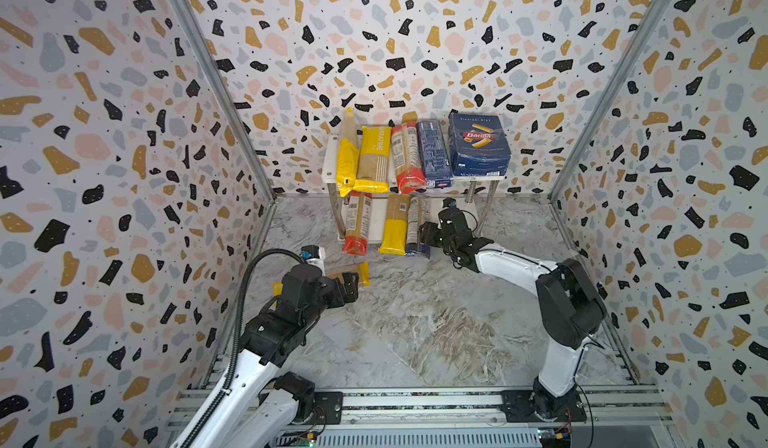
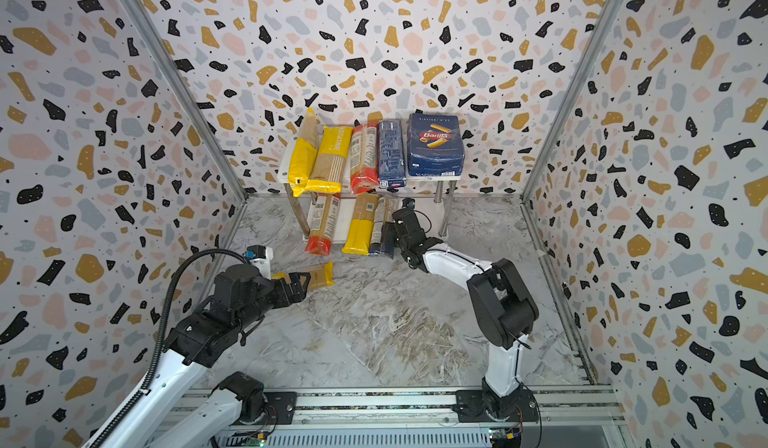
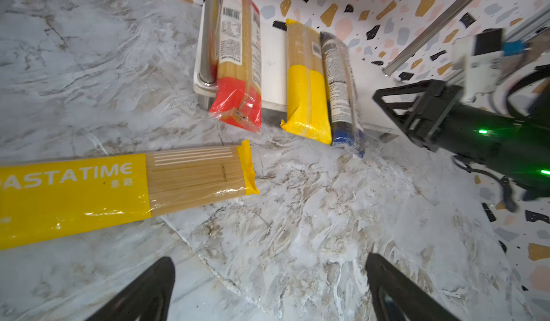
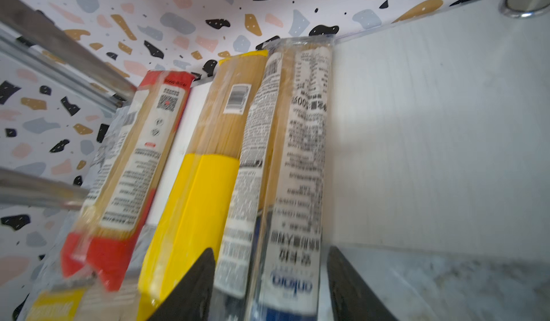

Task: Place and organize the pasta boxes and bags onto the shelf
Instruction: 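Open the right gripper and withdraw it while the left gripper moves over the PASTATIME bag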

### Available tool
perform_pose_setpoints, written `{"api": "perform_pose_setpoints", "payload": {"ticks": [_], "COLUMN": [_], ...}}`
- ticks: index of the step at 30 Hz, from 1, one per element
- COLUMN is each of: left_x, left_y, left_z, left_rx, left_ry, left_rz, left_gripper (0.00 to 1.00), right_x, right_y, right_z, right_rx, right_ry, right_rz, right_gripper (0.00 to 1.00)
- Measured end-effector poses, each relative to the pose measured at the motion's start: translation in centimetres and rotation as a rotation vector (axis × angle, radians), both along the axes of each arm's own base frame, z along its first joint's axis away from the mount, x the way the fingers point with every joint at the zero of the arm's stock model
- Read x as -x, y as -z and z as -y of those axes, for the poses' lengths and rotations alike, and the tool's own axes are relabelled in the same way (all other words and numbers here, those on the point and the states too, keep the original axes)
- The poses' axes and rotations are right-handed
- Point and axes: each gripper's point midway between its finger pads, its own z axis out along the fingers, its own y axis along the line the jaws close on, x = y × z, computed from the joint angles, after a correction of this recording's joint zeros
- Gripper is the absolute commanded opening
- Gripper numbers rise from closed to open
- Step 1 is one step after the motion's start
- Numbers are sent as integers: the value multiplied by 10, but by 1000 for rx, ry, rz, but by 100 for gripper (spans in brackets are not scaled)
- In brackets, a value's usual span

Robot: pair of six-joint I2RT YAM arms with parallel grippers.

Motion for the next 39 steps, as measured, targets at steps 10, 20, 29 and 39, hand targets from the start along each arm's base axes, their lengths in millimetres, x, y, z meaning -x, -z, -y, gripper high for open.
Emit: {"api": "perform_pose_setpoints", "payload": {"ticks": [10,20,29,39], "left_x": [-17,-54,-137,-151], "left_y": [43,101,86,128], "left_z": [-38,-114,-145,-176], "left_rx": [-1,19,-154,-333], "left_ry": [-214,-536,-565,-583], "left_rz": [-108,-288,-283,-417], "left_gripper": [100,100,96,93], "right_x": [126,204,212,208], "right_y": [-62,-45,-61,-57], "right_z": [-3,29,55,72], "right_rx": [-65,-77,-118,-115], "right_ry": [-176,-260,-233,-212], "right_rz": [93,81,126,119], "right_gripper": [67,67,68,68]}}
